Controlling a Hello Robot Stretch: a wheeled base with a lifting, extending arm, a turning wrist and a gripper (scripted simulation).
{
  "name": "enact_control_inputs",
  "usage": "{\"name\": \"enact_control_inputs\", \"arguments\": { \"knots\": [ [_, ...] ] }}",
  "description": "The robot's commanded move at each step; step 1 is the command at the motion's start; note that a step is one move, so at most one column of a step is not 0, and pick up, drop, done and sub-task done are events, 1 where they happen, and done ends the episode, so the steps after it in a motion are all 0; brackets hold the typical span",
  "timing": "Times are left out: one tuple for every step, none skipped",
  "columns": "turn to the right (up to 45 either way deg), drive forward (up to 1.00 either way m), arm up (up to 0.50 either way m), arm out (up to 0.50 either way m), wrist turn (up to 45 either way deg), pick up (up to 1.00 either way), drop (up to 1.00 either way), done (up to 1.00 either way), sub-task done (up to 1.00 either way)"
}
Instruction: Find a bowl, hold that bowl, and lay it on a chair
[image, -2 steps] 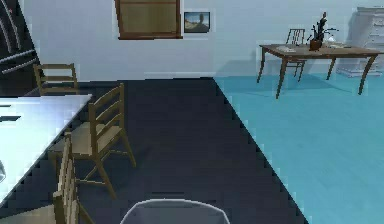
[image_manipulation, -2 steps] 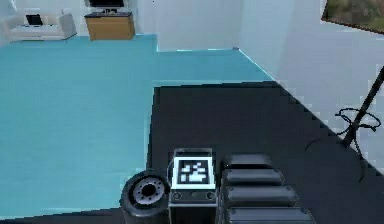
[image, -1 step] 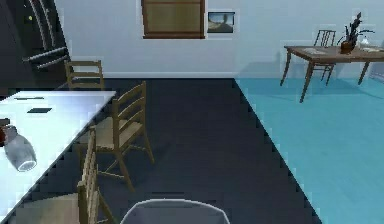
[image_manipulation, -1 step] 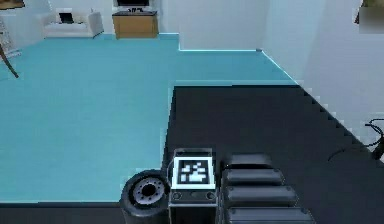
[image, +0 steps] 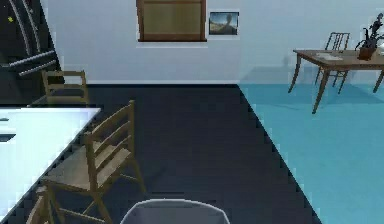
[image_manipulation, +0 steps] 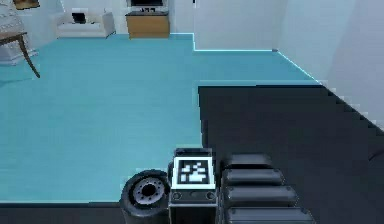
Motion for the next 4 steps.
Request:
{"name": "enact_control_inputs", "arguments": {
  "knots": [
    [45.0,0.0,0.0,0.0,0.0,0.0,0.0,0.0,0.0],
    [45.0,0.0,0.0,0.0,0.0,0.0,0.0,0.0,0.0],
    [27.0,0.0,0.0,0.0,0.0,0.0,0.0,0.0,0.0],
    [-45.0,0.0,0.0,0.0,0.0,0.0,0.0,0.0,0.0]
  ]
}}
